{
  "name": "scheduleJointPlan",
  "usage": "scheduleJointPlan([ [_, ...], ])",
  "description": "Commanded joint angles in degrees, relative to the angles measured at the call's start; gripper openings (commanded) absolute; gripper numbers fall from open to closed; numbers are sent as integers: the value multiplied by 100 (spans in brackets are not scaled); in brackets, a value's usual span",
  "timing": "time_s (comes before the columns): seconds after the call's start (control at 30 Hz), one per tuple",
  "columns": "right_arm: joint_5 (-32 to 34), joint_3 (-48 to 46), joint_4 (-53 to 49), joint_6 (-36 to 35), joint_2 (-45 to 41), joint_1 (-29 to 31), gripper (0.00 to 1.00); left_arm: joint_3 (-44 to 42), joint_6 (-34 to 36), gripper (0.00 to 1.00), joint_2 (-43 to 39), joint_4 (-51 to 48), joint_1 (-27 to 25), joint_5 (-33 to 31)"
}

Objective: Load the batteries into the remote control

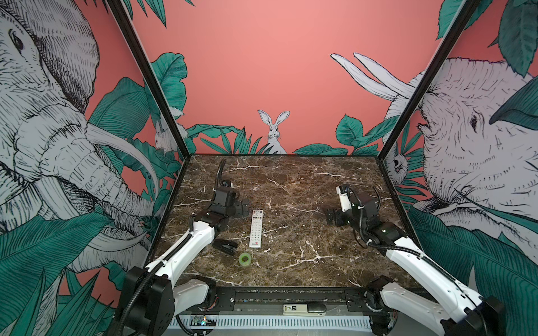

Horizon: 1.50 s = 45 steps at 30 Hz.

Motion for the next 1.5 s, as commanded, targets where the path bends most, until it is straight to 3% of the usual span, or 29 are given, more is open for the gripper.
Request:
scheduleJointPlan([
  [0.0,980,-328,485,-132,-224,-137,99,-164,328,99,-349,-245,126,-634],
  [0.17,2464,-1355,2349,-136,-414,-397,99,-423,594,100,-420,169,271,-990],
  [0.33,2684,-2480,4999,-1524,88,-514,99,-841,868,100,-501,875,284,-1486],
  [0.53,2785,-2470,5496,-1918,1053,-723,99,-1436,1538,99,-620,2046,277,-2490],
  [0.7,2699,-2607,6815,-1970,1951,-876,99,-1796,2447,100,-261,3370,324,-2614],
  [0.9,2697,-2586,8092,-2256,2952,-899,99,-2088,2707,100,673,5124,626,-2573],
  [1.03,3001,-2838,9772,-2446,3858,-916,99,-2030,2596,99,1361,5880,911,-2113],
  [1.3,2638,-2754,9149,-2167,3540,-1118,99,-1973,2752,100,2083,6756,1112,-1686],
  [1.37,2402,-2704,8838,-2005,3425,-1256,99,-1904,2617,100,1945,6308,1161,-1511],
  [1.47,1790,-2668,8337,-1451,3307,-1715,99,-1948,2647,100,2039,6546,1293,-1118],
])
